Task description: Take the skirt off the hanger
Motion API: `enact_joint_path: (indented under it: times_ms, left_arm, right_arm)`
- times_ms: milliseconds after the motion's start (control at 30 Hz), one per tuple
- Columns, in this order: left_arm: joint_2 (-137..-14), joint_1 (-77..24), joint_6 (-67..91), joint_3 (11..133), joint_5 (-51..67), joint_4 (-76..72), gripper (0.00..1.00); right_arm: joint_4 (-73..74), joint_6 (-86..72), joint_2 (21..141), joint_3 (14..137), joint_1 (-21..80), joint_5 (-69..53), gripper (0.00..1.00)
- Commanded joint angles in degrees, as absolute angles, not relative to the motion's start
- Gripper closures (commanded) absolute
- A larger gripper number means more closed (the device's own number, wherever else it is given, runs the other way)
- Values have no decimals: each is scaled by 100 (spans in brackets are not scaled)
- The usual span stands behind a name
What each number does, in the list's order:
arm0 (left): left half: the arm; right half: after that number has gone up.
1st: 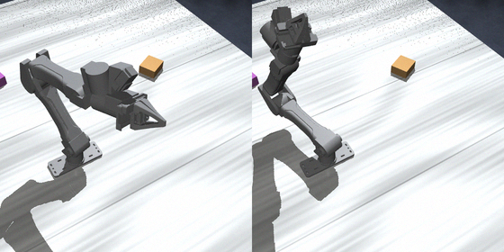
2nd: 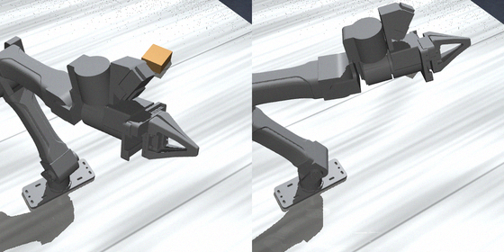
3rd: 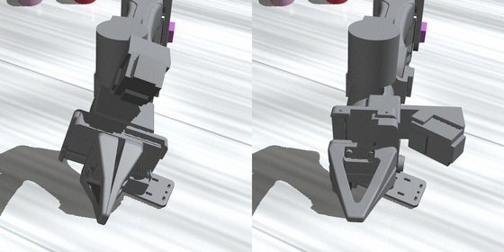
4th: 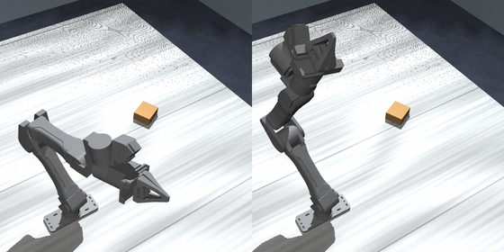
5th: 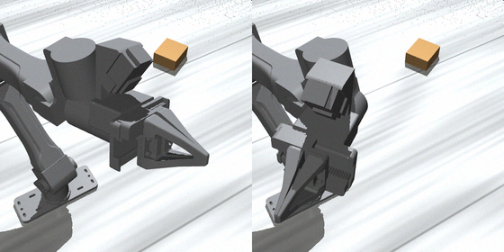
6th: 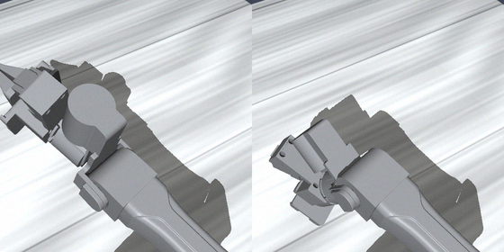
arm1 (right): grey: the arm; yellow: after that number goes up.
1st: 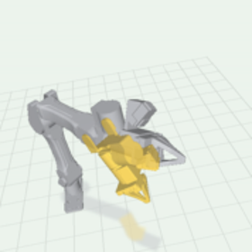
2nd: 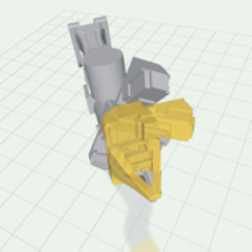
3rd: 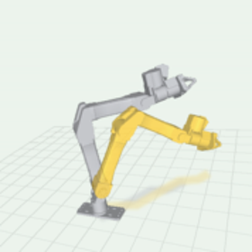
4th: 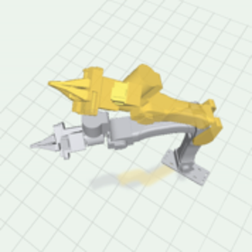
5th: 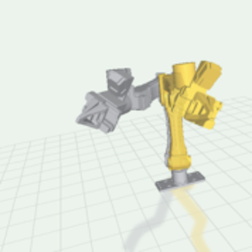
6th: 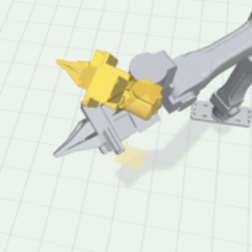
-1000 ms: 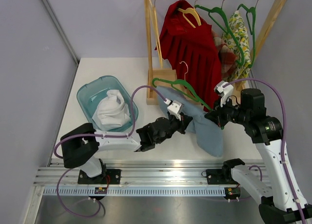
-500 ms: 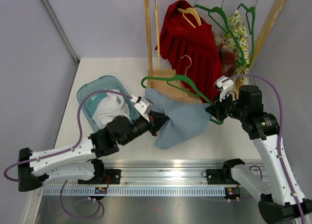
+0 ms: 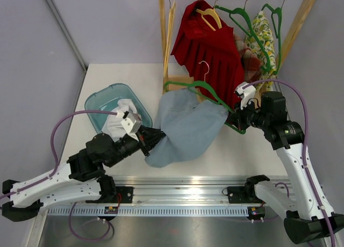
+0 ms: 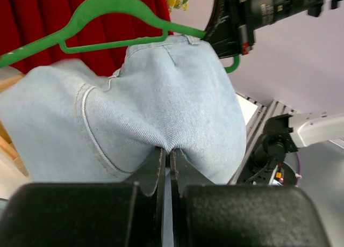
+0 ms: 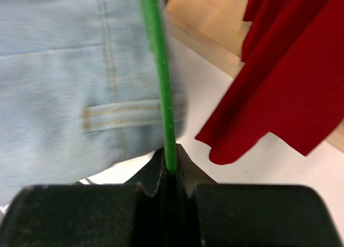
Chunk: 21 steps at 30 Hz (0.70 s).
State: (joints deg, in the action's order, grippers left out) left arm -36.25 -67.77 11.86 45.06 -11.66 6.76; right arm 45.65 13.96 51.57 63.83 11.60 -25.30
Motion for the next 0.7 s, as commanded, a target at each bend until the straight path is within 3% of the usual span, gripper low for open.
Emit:
enact_joint_path:
  times_ms: [0, 333, 667]
  left_arm:
    - [-3296, -6820, 1064, 5106, -712, 211, 100]
    - [-3313, -6812, 888, 4993, -817, 89, 100]
    - [-4877, -6812, 967, 4781, -492, -1116, 100]
  right_arm:
    - [4061, 1459, 5212, 6354, 958, -1617, 100]
    - [4043, 1573, 5159, 6346, 940, -1880, 100]
    - [4280, 1705, 5264, 6916, 932, -2242, 100]
